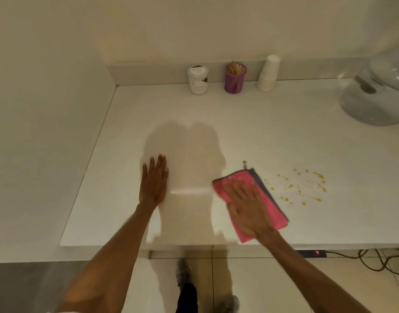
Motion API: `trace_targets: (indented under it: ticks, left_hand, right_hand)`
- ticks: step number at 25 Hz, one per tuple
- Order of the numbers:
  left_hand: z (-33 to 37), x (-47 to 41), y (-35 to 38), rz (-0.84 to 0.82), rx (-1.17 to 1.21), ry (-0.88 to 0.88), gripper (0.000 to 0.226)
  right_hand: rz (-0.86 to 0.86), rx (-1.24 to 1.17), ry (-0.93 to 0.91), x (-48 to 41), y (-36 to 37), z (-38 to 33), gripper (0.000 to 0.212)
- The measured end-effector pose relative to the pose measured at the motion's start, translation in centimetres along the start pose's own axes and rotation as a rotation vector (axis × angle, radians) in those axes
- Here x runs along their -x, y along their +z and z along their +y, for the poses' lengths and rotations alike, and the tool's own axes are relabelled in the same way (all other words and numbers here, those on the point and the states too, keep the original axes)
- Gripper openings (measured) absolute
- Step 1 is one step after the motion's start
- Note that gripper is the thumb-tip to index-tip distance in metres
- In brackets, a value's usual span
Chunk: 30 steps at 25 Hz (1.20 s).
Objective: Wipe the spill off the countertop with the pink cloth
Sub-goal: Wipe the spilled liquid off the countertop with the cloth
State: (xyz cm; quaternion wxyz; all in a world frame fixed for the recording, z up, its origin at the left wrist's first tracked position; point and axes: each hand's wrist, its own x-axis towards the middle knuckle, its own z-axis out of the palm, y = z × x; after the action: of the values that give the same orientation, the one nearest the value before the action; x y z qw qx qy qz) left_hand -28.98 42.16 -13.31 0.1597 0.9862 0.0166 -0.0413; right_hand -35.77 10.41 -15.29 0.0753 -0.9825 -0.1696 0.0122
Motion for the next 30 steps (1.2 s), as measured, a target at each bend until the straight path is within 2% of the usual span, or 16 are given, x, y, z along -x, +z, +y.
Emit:
trace_targets:
  ticks: [2, 5, 9, 12, 16, 18, 20, 22, 24, 28, 30]
  left_hand:
    - [0.2, 0.3, 0.5, -0.006, -0.041, -0.013, 0.053]
    - [0.2, 0.1, 1.1, 0.024, -0.095, -0.014, 0.053]
    - [-0.1, 0.4, 0.9, 0.065, 0.004, 0.035, 0.053]
    - [0.0, 0.3, 1.0, 0.075, -0.006, 0.036, 0.054]
    - [0.4, 0.3, 1.0, 0.079, -0.041, 0.024, 0.053]
    - [0.5, 0.2, 1.1, 0.085, -0.023, 0.018, 0.053]
    - [0.2, 0.2, 1.3, 0.101, -0.007, 0.019, 0.053]
    - [0.0, -0.1, 1.4, 0.107, 0.010, 0.028, 0.054]
    - [0.0, -0.2, 1.4, 0.102, 0.007, 0.030, 0.054]
    - [0.4, 0.1, 1.2, 0.094, -0.010, 0.020, 0.053]
    - [0.3, 0.1, 1.2, 0.101, -0.012, 0.033, 0.052]
  right_hand:
    - [-0.047, -0.002, 0.113, -2.2, -1.0, 3.1, 0.058]
    - [-0.021, -0.037, 0.187, -7.6, -1.9, 1.7, 0.059]
    - [-0.065, -0.044, 0.035, -7.3, -1.6, -3.2, 0.054]
    - [-0.016, -0.068, -0.057, -1.2, -1.0, -1.4, 0.052]
    - [0.030, 0.041, 0.223, 3.7, -2.3, 8.2, 0.058]
    - [-0.014, 0.009, 0.368, 2.4, -3.6, 12.6, 0.060]
    - [-0.021, 0.001, 0.450, -1.2, -4.3, 13.9, 0.060]
    - [-0.006, -0.028, 0.430, -4.7, -4.2, 12.6, 0.059]
    - [-0.005, -0.077, 0.334, -6.2, -3.8, 10.1, 0.057]
    - [-0.008, -0.060, 0.128, -1.4, -2.8, 7.7, 0.052]
    - [-0.003, -0.017, 0.181, 2.5, -2.3, 9.4, 0.055]
